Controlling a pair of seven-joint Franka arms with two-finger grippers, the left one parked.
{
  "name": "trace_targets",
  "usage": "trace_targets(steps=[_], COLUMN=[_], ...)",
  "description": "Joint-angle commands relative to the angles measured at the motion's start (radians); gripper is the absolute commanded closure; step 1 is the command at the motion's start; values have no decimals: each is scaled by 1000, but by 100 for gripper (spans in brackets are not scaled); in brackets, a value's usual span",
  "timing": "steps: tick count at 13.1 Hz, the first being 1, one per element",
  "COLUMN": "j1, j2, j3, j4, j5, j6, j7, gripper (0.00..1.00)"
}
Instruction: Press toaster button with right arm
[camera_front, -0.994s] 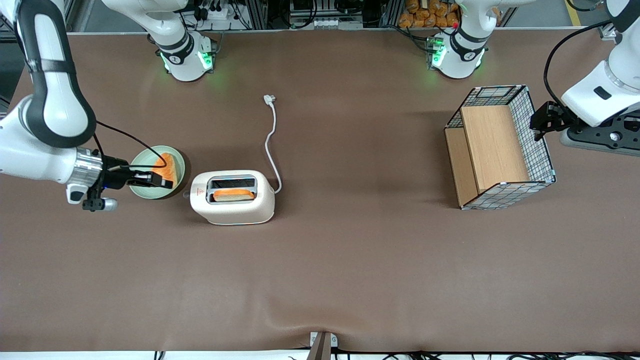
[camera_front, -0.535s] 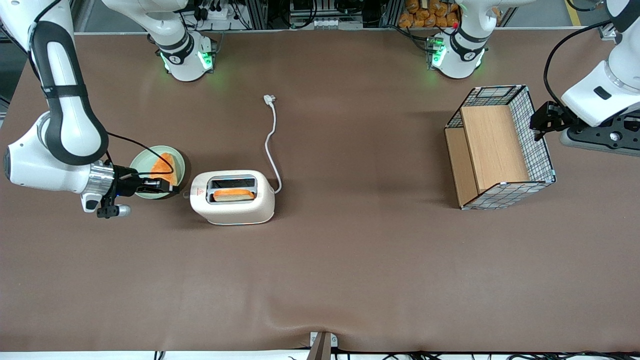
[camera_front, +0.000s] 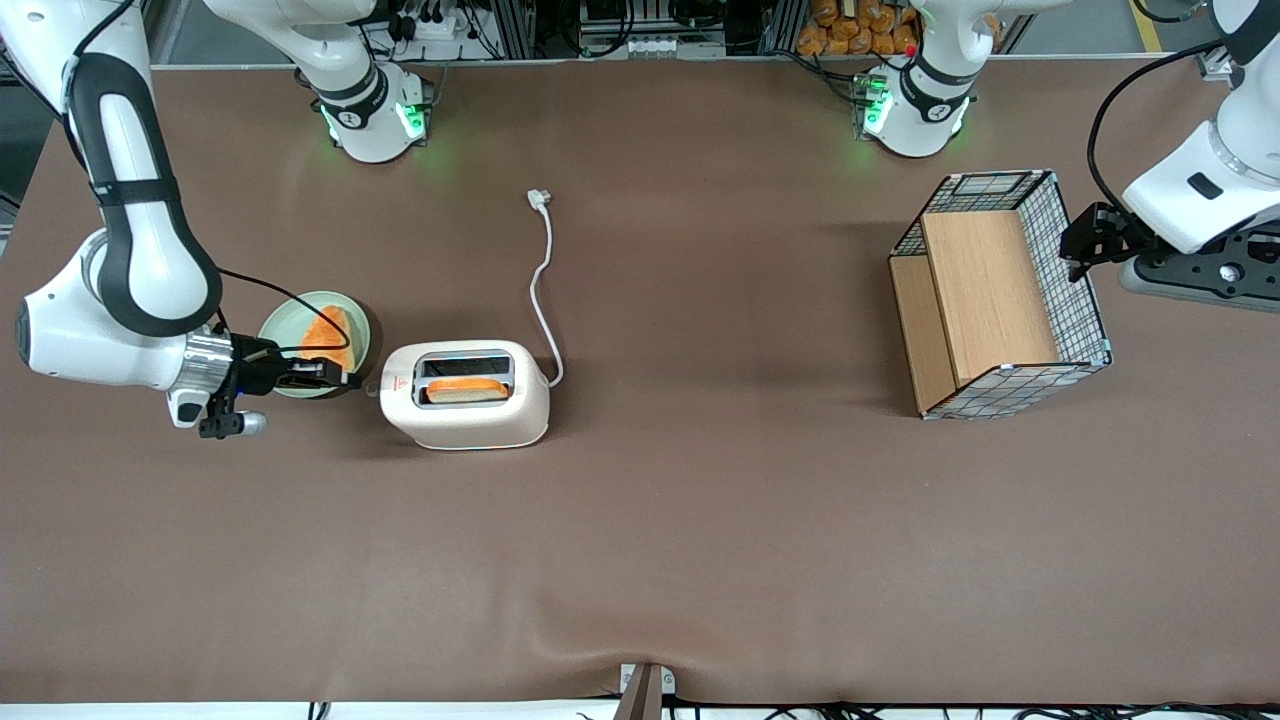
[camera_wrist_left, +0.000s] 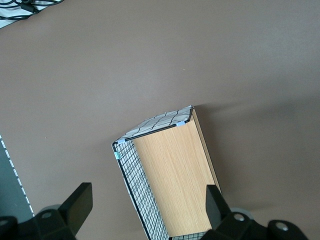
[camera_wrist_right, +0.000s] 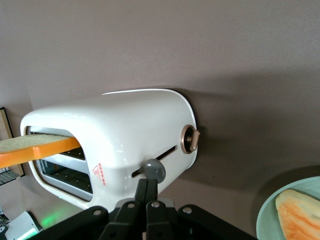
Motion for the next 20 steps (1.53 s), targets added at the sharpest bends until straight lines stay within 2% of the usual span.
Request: trace_targets(steps=[1, 7, 10, 20], j1=[-6, -3, 1, 0], j2=[10, 23, 30, 87], j3=[3, 3, 3, 3], j4=[-1, 5, 5, 22], j5=[46, 58, 89, 98], j6=[14, 15, 15, 17], j7=[-41, -45, -47, -97], gripper=[100, 100, 100, 100])
